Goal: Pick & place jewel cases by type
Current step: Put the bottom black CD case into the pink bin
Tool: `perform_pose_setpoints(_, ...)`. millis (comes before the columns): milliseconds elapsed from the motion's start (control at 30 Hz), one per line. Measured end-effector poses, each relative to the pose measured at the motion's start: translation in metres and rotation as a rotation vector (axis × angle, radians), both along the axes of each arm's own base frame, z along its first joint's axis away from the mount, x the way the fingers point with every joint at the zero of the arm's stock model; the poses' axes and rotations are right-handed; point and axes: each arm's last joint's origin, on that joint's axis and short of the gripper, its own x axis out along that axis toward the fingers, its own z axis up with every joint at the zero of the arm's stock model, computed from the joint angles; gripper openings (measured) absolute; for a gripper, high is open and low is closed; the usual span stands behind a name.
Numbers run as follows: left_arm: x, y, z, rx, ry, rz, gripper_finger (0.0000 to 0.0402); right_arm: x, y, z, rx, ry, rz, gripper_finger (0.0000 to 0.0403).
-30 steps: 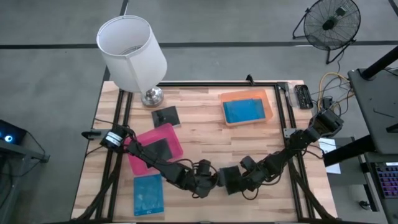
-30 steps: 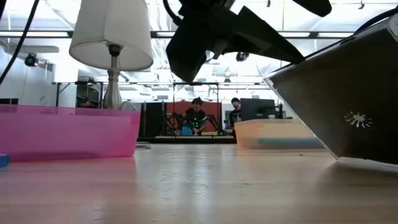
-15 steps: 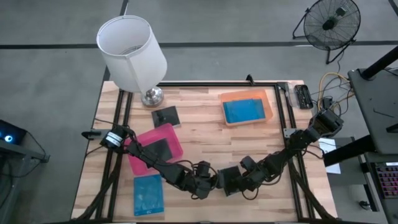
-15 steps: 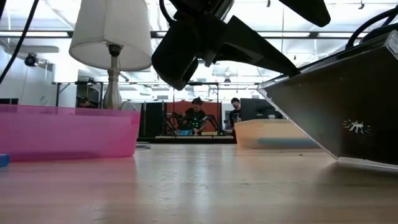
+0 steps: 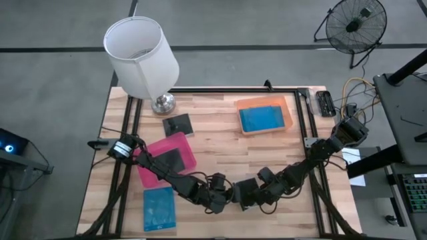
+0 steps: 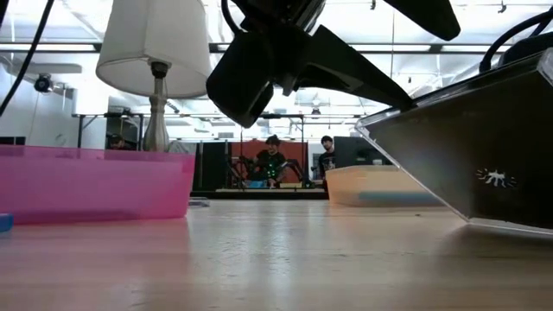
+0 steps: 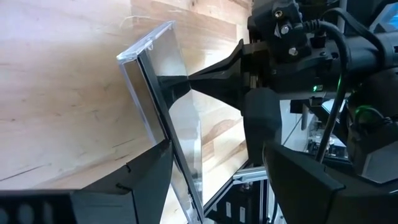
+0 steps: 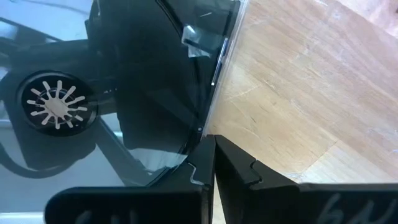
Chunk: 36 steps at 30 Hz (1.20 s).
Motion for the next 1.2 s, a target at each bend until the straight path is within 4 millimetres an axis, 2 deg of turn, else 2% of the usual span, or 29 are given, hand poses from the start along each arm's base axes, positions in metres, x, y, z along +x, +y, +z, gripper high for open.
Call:
perform_pose_setpoints(400, -0.005, 0.002, -0.013, 0.025, 0.107, -0.016, 0.0236, 0.000, 0.000, 0.000, 0.003, -0.001, 0.001, 0.0008)
perform_pose_setpoints(1200, -0.005, 0.002, -0.010, 0.015, 0.090, -0.008, 0.0236, 0.001, 0.000, 0.000, 0.005, -0.005, 0.004, 0.0008)
